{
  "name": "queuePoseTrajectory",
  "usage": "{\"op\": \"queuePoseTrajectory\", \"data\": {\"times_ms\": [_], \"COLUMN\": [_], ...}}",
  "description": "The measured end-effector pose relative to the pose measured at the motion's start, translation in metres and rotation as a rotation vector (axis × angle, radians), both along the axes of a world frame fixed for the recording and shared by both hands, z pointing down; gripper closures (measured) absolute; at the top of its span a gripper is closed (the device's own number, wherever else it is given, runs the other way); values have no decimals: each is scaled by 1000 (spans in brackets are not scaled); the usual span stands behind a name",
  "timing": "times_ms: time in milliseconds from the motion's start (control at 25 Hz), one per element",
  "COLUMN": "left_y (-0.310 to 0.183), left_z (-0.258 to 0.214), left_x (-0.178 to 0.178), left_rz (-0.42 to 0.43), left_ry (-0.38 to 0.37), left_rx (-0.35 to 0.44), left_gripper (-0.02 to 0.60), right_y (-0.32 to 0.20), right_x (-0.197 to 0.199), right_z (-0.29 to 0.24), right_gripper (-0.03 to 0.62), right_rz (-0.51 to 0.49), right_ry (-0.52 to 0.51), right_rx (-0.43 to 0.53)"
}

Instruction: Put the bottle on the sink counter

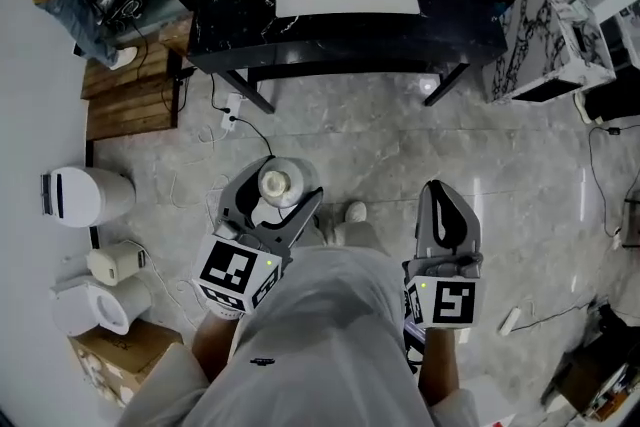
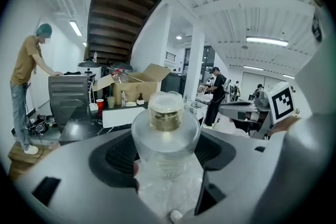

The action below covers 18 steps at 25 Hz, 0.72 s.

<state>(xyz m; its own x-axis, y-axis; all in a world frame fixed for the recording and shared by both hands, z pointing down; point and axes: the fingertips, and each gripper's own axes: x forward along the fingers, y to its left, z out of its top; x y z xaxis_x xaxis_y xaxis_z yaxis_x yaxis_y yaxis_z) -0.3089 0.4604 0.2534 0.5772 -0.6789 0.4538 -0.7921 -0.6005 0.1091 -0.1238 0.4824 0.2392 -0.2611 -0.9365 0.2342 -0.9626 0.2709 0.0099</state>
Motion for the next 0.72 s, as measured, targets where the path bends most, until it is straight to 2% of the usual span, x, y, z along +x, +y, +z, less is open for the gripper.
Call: {"op": "queuePoseTrajectory", "data": {"times_ms": [80,280,360,480,720], "left_y": [1,3,3,-1,-3], "left_z": [0,-4,-3,-1,-1], "left_x": [13,37,40,48,68], "left_rz": [-12,-51,-63,-74,-49], "left_ry": [-7,-9,-10,-10,-24], "left_rx": [6,30,28,23,30], "left_gripper": [247,247,247,247,247], "right_y": [2,-2,-4,-6,-2], "right_x": [12,29,31,53,88], "right_z": [-3,-7,-8,10,3], "right_gripper": [577,583,585,585,585], "right_rz": [-11,-101,-112,-84,-25], "right_ry": [64,1,32,24,-19], "right_rx": [32,88,94,-15,17]}}
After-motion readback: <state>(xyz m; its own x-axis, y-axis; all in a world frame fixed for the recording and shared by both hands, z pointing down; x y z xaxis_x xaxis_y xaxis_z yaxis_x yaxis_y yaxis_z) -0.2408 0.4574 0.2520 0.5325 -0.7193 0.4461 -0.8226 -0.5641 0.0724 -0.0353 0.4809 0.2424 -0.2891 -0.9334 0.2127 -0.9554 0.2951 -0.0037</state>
